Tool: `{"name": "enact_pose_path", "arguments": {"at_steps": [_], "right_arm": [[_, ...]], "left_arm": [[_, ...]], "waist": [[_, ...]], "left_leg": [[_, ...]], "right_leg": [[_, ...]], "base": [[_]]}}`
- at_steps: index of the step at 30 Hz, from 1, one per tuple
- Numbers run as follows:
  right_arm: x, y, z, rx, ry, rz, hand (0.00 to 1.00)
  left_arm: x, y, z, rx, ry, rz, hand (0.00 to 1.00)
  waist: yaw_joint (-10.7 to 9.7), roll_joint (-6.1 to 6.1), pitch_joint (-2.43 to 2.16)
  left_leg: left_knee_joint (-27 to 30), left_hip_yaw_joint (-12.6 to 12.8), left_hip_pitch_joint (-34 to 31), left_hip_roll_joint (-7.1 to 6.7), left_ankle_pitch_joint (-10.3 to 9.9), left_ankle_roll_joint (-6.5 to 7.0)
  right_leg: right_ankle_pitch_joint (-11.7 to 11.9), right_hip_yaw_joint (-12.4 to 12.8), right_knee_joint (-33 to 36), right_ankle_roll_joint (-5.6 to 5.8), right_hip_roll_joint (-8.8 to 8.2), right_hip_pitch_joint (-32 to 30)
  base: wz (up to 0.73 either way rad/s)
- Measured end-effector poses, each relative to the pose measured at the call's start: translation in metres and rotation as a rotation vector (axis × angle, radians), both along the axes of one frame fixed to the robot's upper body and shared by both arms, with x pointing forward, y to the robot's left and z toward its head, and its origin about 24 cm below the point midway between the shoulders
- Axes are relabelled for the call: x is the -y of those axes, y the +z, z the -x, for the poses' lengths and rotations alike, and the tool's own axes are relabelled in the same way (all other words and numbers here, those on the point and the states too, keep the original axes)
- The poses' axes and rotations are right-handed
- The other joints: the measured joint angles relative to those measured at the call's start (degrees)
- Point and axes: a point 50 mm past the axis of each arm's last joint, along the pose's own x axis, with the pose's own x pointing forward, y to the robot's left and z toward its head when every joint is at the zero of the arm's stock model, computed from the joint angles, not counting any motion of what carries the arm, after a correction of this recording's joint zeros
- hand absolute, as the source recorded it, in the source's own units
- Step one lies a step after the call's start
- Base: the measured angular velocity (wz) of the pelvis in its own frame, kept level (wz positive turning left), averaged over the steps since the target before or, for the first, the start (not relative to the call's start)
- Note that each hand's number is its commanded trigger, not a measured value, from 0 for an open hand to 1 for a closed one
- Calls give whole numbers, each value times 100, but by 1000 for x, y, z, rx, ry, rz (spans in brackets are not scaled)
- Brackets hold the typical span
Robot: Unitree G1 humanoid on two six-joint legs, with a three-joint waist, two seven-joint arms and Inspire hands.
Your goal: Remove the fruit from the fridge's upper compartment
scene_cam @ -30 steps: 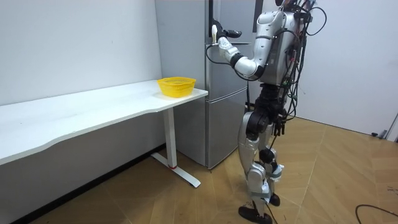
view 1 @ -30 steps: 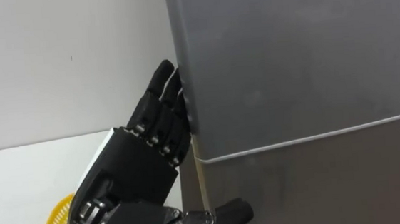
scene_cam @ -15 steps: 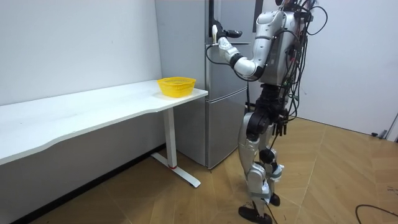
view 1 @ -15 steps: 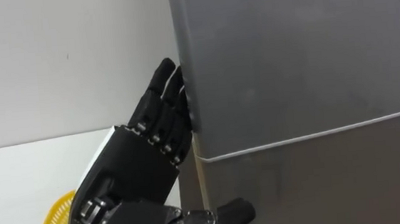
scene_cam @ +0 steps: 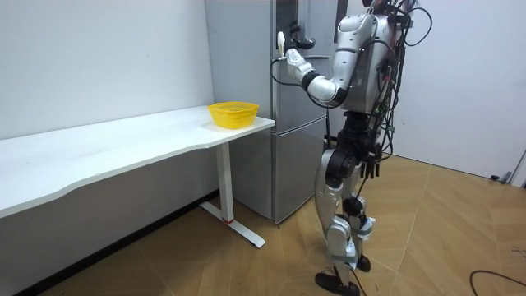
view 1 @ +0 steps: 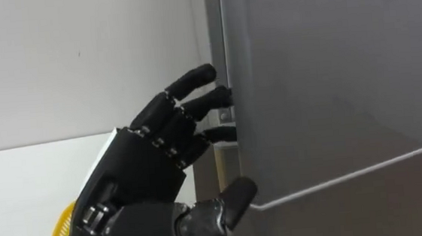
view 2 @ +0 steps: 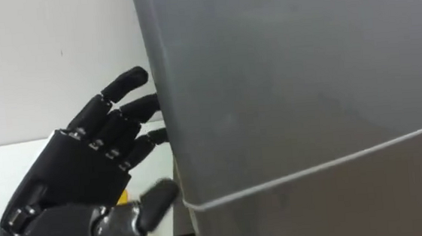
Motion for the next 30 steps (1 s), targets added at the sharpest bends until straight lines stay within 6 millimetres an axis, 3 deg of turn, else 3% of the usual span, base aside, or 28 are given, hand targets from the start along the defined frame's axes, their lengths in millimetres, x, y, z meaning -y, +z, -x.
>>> {"name": "enact_pose_path", "arguments": {"at_steps": [6, 10, 13, 17, 30], "right_arm": [[1, 0, -3, 12, 5, 13, 0], [6, 2, -4, 27, 11, 39, 0], [6, 2, -5, 33, 12, 37, 0], [7, 2, -5, 37, 12, 46, 0], [7, 2, -11, 50, 15, 47, 0]], "left_arm": [[35, 6, 10, 64, -307, 20, 0], [53, 7, 18, 121, -470, -14, 0], [60, 3, 24, 128, -556, -28, 0], [62, 3, 27, 140, -603, -35, 0], [63, 2, 31, 181, -671, -51, 0]], "waist": [[-50, 19, -13], [-200, 69, -36], [-329, 70, -26], [-425, 50, -13], [-434, 5, 0]], "left_leg": [[11, 24, 19, 9, -4, 7], [-1, 138, 98, 20, -4, 7], [-5, 176, 155, 32, -4, 7], [-25, 244, 196, 45, -4, 7], [-58, 327, 201, 52, -4, 7]], "right_leg": [[3, 66, 1, -2, 14, -11], [3, 199, 5, -6, 34, 13], [0, 310, 0, -10, 63, 24], [-2, 455, 16, -15, 109, -10], [6, 562, 6, -20, 117, -30]], "base": [[-6], [-15], [-17], [-16], [-4]]}}
